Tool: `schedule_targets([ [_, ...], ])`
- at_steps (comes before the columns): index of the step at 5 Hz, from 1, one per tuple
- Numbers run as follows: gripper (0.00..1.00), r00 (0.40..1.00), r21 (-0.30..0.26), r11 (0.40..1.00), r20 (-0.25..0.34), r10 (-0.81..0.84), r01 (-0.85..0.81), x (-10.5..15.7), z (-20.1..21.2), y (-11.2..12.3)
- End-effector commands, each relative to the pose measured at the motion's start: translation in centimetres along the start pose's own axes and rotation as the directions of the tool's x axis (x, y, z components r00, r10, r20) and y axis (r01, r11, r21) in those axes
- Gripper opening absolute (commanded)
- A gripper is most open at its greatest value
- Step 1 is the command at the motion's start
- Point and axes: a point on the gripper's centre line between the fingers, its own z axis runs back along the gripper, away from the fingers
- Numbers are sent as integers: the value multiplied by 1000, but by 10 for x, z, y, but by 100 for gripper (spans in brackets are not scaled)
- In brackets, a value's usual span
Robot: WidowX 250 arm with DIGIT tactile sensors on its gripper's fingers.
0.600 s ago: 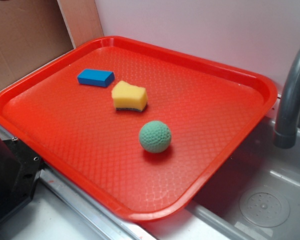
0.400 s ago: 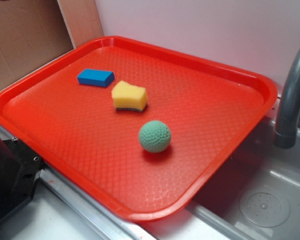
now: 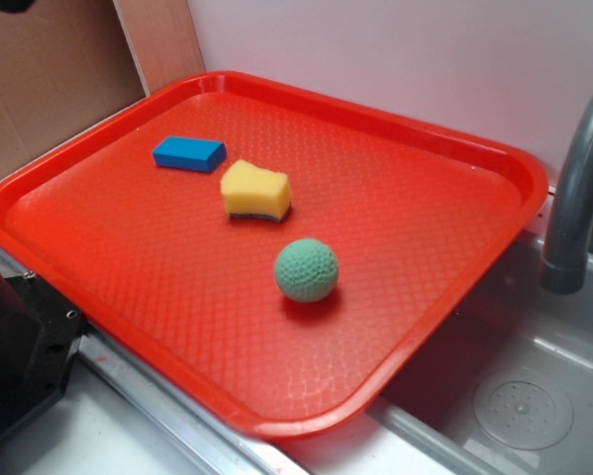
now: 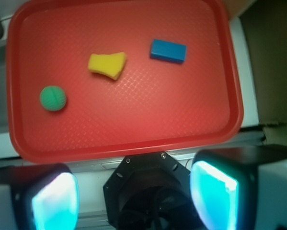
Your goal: Grab the green ball.
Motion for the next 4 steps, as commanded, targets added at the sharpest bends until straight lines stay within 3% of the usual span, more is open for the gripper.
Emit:
schedule_targets([
  [1,100,987,21,987,46,157,-158,7,-12,-26],
  [3,100,957,40,958,84,278,-282,36,-68,-67],
  [4,100,961,28,965,96,258,-262,41,-98,-83],
])
